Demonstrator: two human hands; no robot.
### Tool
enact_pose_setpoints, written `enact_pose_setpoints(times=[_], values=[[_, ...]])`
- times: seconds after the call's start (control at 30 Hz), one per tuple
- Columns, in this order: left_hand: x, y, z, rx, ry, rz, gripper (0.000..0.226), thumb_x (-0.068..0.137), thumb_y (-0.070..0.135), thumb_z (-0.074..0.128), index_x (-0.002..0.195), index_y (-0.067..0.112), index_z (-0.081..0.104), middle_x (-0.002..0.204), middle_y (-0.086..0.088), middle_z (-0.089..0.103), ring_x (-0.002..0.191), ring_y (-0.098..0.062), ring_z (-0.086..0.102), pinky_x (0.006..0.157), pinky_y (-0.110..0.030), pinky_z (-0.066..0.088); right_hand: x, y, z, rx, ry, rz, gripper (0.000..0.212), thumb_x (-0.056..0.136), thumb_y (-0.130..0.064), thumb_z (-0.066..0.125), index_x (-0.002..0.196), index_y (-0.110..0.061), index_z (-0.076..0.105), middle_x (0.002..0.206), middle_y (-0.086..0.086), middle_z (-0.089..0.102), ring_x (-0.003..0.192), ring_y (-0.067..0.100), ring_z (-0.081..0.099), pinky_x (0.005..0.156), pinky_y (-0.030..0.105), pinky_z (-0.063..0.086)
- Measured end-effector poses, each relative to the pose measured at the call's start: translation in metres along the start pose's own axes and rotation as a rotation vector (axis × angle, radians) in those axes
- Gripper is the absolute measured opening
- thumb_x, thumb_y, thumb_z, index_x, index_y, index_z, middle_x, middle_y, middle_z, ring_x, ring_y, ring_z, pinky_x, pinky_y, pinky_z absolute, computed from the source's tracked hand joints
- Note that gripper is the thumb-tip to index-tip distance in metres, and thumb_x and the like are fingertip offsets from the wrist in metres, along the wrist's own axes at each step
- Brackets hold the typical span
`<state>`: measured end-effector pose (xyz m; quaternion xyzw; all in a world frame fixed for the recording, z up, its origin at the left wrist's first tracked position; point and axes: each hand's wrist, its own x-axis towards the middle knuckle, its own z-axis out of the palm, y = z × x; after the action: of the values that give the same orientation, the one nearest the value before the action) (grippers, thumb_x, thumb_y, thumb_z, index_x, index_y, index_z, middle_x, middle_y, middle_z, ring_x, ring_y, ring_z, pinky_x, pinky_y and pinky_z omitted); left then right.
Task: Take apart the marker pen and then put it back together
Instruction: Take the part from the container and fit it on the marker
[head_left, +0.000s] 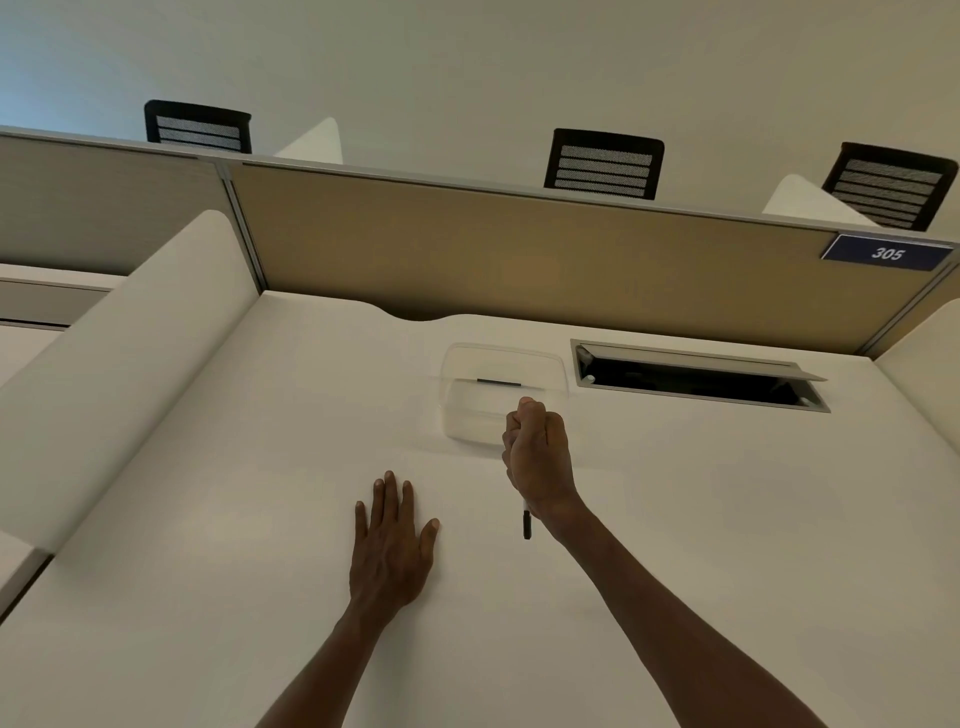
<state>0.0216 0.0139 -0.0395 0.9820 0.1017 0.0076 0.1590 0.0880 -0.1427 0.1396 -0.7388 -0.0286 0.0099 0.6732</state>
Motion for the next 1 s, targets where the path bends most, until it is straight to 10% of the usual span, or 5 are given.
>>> enact_pose_setpoints(times=[1.0], values=[[0.004, 0.000, -0.005, -0.134, -0.068, -0.035, 0.068, 0.101, 0.050, 0.028, 0.154, 0.011, 0.010, 0.164, -0.009, -0.006, 0.151, -0.021, -0.011, 0.122, -0.044, -0.006, 0.012, -0.006, -0.014, 0.437, 0.015, 0.185, 0.052, 0.100, -0.048, 0.033, 0.053, -0.023, 0.032, 0.048, -0.006, 0.025, 0.041, 0.012, 0.017, 0.042, 0.020, 0.017]])
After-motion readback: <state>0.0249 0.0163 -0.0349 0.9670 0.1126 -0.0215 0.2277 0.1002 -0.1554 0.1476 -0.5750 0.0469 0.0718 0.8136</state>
